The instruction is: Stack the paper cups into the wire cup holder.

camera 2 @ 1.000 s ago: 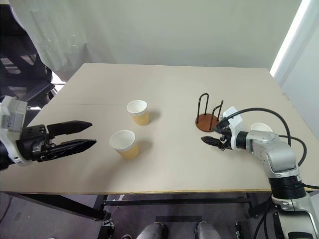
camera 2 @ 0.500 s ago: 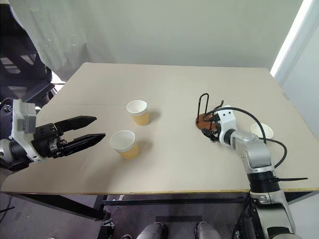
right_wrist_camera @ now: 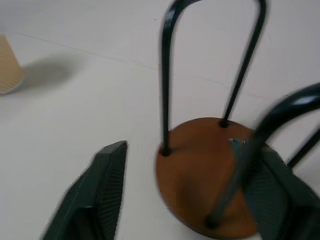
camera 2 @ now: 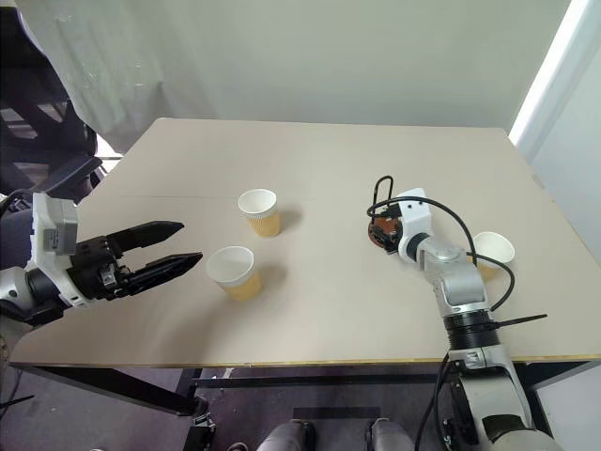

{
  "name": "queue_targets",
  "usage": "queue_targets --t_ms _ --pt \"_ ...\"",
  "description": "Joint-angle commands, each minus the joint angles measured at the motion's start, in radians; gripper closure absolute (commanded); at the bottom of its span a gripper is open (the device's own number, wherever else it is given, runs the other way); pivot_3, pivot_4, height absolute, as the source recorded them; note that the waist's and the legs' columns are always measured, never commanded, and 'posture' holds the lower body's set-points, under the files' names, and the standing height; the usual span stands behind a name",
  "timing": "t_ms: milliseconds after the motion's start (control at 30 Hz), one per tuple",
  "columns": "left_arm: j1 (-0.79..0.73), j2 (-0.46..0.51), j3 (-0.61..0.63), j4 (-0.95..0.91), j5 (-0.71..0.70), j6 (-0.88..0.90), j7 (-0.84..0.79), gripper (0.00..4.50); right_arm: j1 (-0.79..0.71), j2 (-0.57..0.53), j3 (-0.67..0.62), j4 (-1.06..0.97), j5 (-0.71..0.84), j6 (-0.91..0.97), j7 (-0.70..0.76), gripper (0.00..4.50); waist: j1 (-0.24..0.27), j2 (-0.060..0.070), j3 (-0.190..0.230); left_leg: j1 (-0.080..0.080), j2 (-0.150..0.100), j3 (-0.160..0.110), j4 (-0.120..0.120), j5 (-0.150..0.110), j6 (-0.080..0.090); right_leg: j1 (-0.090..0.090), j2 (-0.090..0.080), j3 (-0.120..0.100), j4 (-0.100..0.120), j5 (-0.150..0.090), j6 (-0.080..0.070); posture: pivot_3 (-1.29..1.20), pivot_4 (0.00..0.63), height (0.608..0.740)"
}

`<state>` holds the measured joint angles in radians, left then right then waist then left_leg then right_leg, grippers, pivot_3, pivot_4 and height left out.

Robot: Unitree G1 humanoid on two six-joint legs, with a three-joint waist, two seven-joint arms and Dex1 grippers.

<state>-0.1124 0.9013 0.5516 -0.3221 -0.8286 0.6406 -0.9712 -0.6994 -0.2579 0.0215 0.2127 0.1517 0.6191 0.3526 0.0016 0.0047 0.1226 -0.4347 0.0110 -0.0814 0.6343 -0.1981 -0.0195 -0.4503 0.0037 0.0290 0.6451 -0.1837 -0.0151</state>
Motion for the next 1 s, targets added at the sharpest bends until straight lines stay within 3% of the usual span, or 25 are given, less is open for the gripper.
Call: queue_targets --t_ms 33,200,367,433,633,800,1000 --pt "-0.006 0.018 0.026 -0.035 -0.006 -0.015 0.004 0.60 -0.002 -0.005 -0.002 -0.017 -0.009 -0.028 0.000 2.65 0.001 0.000 0.000 0.000 0.000 0.000 0.000 0.000 0.000 0.000 0.000 0.000 0.000 0.000 0.000 0.00 0.150 0.740" --pt "-0.006 0.024 0.030 -0.029 -0.002 -0.019 0.002 0.60 0.024 -0.029 0.011 -0.028 -0.001 -0.042 0.062 4.43 0.002 0.000 0.000 0.000 0.000 0.000 0.000 -0.002 -0.004 0.000 0.000 0.000 0.000 0.000 0.000 0.00 0.150 0.740" --pt "-0.014 0.026 0.021 -0.009 0.010 -0.033 -0.008 0.60 0.086 -0.088 0.050 -0.121 0.063 -0.063 0.263 4.48 0.002 0.000 0.000 0.000 0.000 0.000 0.000 -0.003 -0.004 0.000 0.000 0.000 0.000 0.000 0.000 0.00 0.150 0.740" --pt "-0.018 0.030 0.018 0.003 0.015 -0.040 -0.017 0.60 0.156 -0.144 0.080 -0.244 0.147 -0.046 0.429 4.48 0.002 0.000 0.000 0.000 0.000 0.000 0.000 -0.003 -0.005 0.000 0.000 0.000 0.000 0.000 0.000 0.00 0.150 0.740" --pt "-0.030 0.045 0.008 0.033 0.023 -0.055 -0.037 0.60 0.272 -0.284 0.127 -0.467 0.299 0.036 0.681 4.48 0.001 -0.001 0.000 0.000 0.001 0.000 0.001 -0.001 -0.002 0.002 0.002 0.000 -0.001 0.000 0.000 0.00 0.150 0.740" --pt "-0.039 0.048 -0.001 0.046 0.031 -0.062 -0.050 0.60 0.290 -0.350 0.181 -0.524 0.303 0.039 0.744 4.48 -0.002 -0.002 -0.001 0.000 0.004 0.000 0.005 0.001 0.001 0.004 0.007 0.002 -0.002 -0.001 0.000 0.00 0.150 0.740" --pt "-0.045 0.048 -0.003 0.050 0.036 -0.062 -0.054 0.60 0.278 -0.336 0.228 -0.464 0.217 -0.093 0.733 4.48 -0.001 -0.002 -0.001 0.001 0.007 -0.001 0.006 0.003 0.002 0.004 0.009 0.002 -0.001 0.000 -0.002 0.00 0.150 0.740"
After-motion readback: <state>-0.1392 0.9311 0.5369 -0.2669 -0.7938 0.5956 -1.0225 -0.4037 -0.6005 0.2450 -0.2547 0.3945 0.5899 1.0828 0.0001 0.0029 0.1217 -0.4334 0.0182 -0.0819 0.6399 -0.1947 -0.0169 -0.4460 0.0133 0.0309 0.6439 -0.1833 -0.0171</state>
